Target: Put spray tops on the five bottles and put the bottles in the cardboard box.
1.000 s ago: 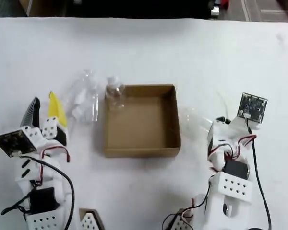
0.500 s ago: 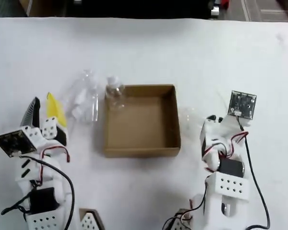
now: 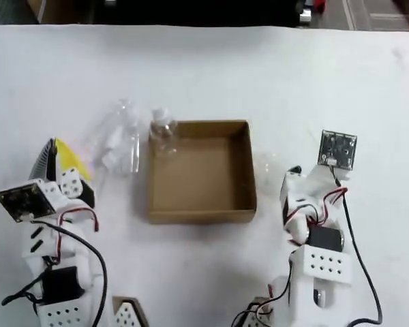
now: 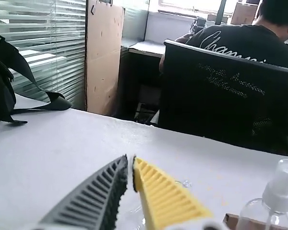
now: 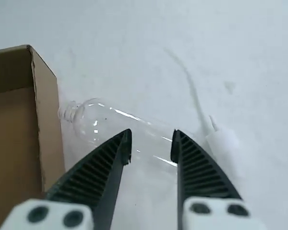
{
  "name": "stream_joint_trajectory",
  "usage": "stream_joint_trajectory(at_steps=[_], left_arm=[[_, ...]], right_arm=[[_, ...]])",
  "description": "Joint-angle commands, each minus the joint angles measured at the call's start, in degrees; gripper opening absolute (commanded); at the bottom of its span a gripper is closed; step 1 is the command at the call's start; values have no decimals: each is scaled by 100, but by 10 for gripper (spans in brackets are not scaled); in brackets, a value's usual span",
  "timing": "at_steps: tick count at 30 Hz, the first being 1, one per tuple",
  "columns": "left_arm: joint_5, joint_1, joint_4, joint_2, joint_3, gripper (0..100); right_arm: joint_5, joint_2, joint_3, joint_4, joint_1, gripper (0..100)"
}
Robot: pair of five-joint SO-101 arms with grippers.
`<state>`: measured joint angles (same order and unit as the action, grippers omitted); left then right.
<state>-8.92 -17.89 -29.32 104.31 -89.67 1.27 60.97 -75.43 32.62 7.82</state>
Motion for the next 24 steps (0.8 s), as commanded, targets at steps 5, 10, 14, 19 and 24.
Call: stream_joint_trajectory(at_steps=[5, 10, 14, 19, 24], left_arm=[[132, 48, -44, 40, 237, 23], [158, 48, -62, 40, 229, 21], [158, 31, -62, 40, 237, 20], [132, 40, -62, 40, 211, 23], [132, 48, -62, 40, 202, 24]], right_arm=[[0, 92, 44, 40, -295, 119], [-9, 119, -193, -251, -295, 122], [9, 145, -457, -760, -251, 123], [554, 92, -264, -453, -330, 120], [563, 84, 1143, 1341, -620, 122]])
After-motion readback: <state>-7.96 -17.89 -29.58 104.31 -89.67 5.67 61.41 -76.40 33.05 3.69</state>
